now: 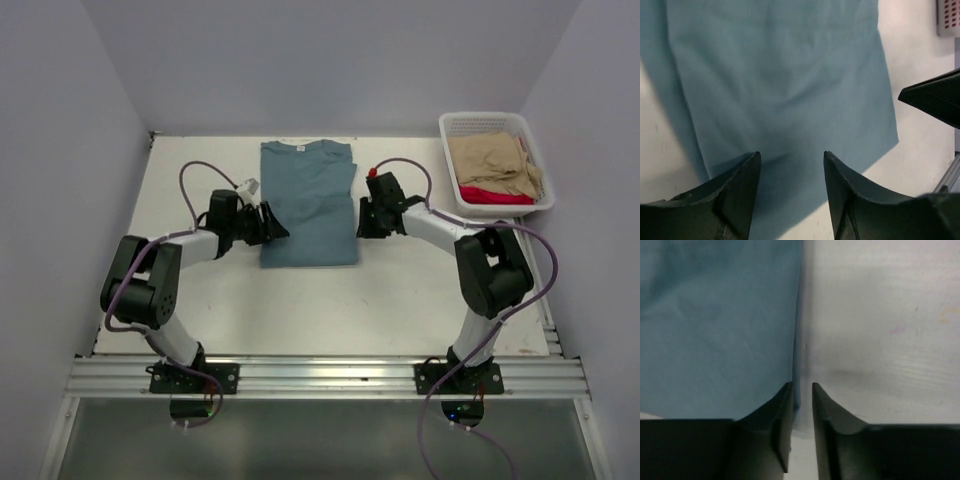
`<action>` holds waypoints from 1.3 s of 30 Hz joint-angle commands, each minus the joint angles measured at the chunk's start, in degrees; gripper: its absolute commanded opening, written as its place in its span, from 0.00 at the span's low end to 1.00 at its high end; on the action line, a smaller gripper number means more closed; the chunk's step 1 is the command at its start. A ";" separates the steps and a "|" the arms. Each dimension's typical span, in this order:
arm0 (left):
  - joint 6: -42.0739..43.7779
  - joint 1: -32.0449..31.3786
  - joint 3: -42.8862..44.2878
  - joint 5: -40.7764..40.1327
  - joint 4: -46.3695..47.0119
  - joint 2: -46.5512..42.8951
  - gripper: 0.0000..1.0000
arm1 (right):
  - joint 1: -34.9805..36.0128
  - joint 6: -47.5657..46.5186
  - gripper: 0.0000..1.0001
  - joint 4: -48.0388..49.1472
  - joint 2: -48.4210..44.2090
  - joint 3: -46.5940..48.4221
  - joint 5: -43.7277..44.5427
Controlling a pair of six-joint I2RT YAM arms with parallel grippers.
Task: Fold and stack the t-shirts
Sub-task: Fold the tshirt
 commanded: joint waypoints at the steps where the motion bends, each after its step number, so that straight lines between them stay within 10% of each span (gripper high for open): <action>1: -0.09 -0.14 -7.33 -0.84 -0.66 -9.07 0.58 | -0.07 2.00 0.30 5.85 -5.89 -5.90 -8.28; 3: 1.31 -0.23 -11.12 -3.83 -3.12 -13.91 0.67 | -0.07 2.09 0.58 6.30 -7.56 -9.15 -10.30; 6: 1.32 -0.14 -15.17 -4.72 -5.07 -19.18 0.73 | -0.07 2.09 0.70 7.27 -9.31 -12.76 -11.80; 26: 0.18 -0.14 -22.82 -7.86 -0.23 -15.58 0.78 | -0.07 7.19 0.59 16.67 -3.00 -19.72 -18.22; 33: 0.97 -0.14 -22.73 -16.84 -6.04 -19.64 0.79 | -0.07 7.54 0.45 18.16 -1.15 -19.89 -18.57; 39: -0.09 -0.32 -20.36 -12.28 -1.56 -11.55 0.49 | -0.07 7.62 0.04 18.61 -0.27 -19.98 -19.10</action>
